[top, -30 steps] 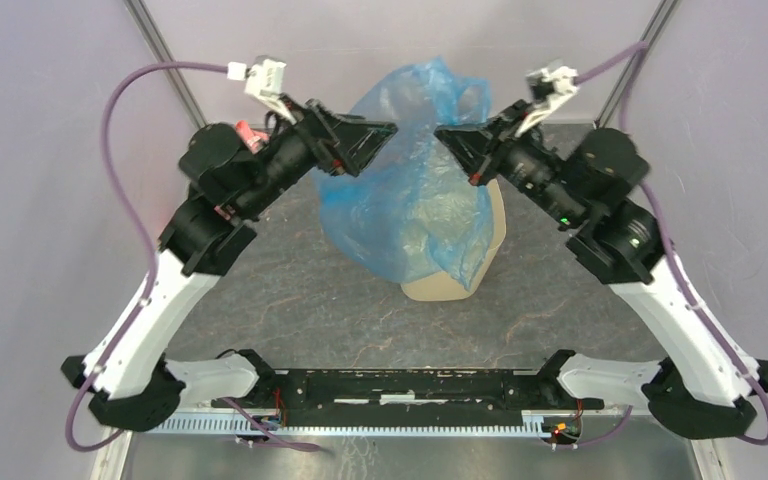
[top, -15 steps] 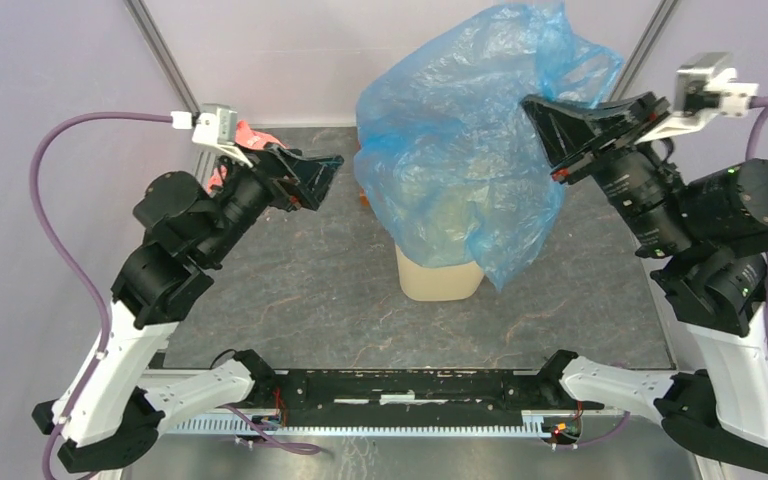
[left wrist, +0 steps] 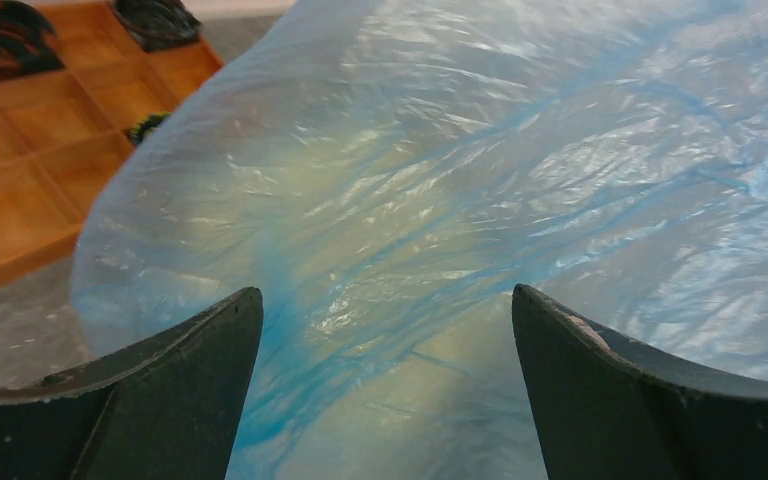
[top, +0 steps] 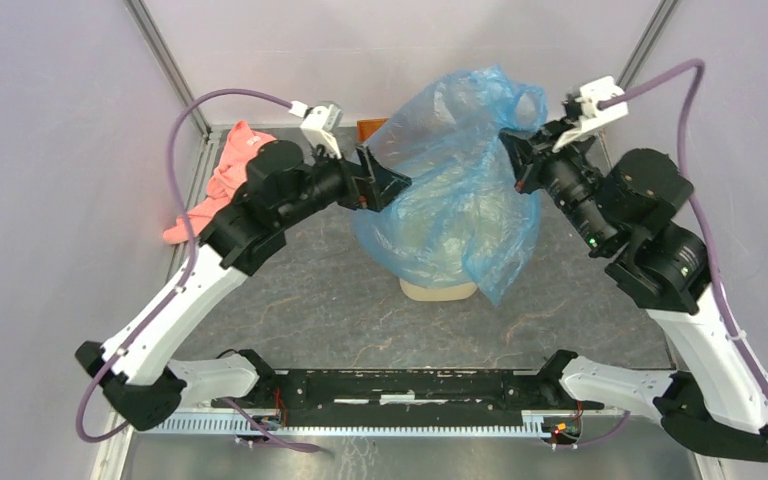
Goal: Put the trash bags into the trash bin
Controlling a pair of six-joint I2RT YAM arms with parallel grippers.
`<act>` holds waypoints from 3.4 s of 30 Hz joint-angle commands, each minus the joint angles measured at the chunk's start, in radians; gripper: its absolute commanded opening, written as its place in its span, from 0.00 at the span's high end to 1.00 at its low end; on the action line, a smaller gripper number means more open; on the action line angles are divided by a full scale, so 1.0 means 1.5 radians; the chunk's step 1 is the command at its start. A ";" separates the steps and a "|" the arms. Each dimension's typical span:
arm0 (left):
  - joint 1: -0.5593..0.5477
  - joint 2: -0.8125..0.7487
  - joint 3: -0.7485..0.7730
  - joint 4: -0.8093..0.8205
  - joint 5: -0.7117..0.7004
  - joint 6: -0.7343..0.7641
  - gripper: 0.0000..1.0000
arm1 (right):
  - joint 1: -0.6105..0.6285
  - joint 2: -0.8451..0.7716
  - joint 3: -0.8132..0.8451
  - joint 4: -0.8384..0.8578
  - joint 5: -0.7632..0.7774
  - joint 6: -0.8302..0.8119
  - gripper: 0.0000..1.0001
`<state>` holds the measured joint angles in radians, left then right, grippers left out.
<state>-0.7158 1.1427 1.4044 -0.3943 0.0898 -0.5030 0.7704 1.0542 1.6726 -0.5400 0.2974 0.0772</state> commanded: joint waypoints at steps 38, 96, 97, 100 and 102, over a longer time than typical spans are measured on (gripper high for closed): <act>-0.021 -0.001 -0.090 0.106 0.268 0.090 0.00 | -0.013 0.174 0.033 0.077 0.350 -0.080 1.00; -0.068 0.034 -0.168 0.240 0.112 -0.103 0.12 | -0.017 0.179 0.049 -0.108 -0.181 0.006 0.75; -0.068 0.039 -0.171 0.253 0.125 -0.109 0.12 | -0.017 0.178 0.049 -0.106 -0.178 0.007 0.75; -0.068 0.057 -0.171 0.283 0.155 -0.123 0.16 | -0.017 0.176 0.045 -0.100 -0.179 0.012 0.76; -0.068 0.072 -0.169 0.308 0.178 -0.135 0.18 | -0.017 0.174 0.037 -0.086 -0.186 0.015 0.76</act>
<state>-0.8158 1.2224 1.1454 -0.0742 0.2626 -0.6258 0.7479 1.3304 1.7401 -0.7490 0.0338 0.0753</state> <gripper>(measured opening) 0.844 0.241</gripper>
